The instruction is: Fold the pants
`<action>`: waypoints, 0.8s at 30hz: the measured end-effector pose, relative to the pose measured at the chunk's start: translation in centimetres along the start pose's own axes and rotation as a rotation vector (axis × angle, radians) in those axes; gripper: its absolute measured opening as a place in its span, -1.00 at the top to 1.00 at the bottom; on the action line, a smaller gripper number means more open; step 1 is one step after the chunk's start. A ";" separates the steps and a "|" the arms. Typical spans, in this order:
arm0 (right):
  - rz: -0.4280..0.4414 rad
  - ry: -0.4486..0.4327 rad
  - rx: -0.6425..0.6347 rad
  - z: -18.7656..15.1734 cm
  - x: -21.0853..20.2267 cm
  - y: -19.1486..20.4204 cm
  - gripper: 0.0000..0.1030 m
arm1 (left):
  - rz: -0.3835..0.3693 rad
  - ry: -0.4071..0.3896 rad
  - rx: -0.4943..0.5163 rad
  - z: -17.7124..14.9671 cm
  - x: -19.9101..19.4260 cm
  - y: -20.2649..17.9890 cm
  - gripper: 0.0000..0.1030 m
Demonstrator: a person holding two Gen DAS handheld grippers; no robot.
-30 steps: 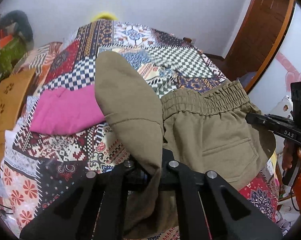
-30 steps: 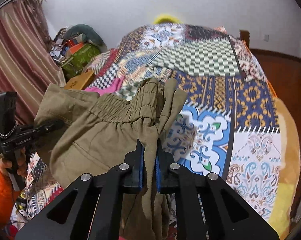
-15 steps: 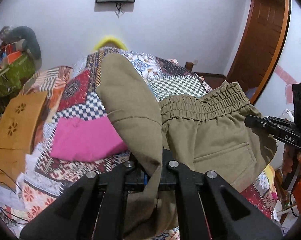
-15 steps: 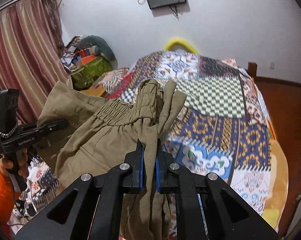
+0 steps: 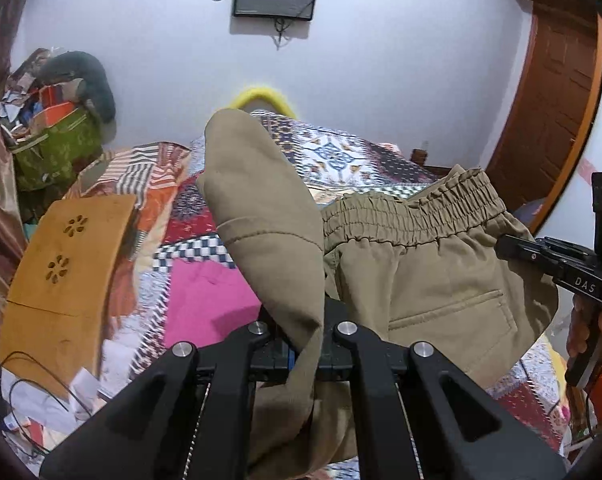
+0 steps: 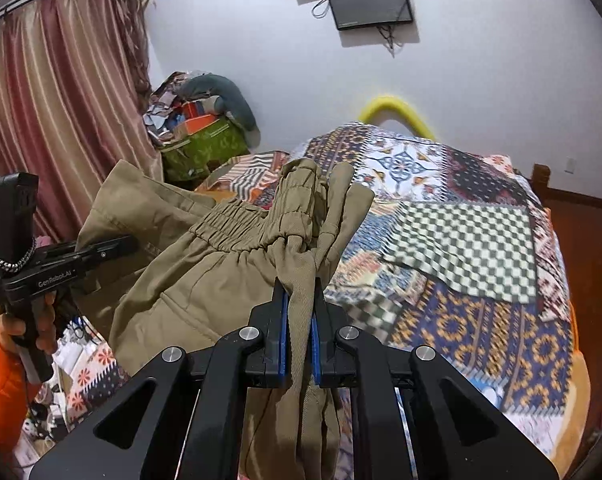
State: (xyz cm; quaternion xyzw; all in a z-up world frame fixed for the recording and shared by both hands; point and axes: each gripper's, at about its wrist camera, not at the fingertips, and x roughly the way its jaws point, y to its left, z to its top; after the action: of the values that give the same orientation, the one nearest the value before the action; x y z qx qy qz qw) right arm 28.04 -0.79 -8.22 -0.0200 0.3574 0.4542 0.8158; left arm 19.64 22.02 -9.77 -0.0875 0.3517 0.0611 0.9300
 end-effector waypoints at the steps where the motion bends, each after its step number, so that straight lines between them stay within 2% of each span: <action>1: 0.005 0.002 -0.004 0.4 0.8 0.3 0.85 | 0.007 0.002 0.000 0.1 0.2 0.5 0.90; 14: 0.026 0.029 -0.013 3.2 8.7 1.3 0.85 | 0.063 0.041 -0.060 1.3 6.2 7.1 0.90; 19: 0.015 0.048 -0.004 3.0 11.4 1.0 0.85 | 0.054 0.056 -0.095 1.2 9.1 9.1 0.90; 24: 0.004 0.095 0.022 2.1 14.0 -0.1 0.85 | 0.056 0.127 -0.132 0.2 13.6 11.3 0.89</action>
State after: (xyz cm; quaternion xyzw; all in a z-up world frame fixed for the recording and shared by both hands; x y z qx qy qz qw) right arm 33.90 10.07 -15.12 -0.0316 0.4007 0.4502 0.7973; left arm 27.88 33.84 -20.06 -0.1427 0.4075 0.1043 0.8959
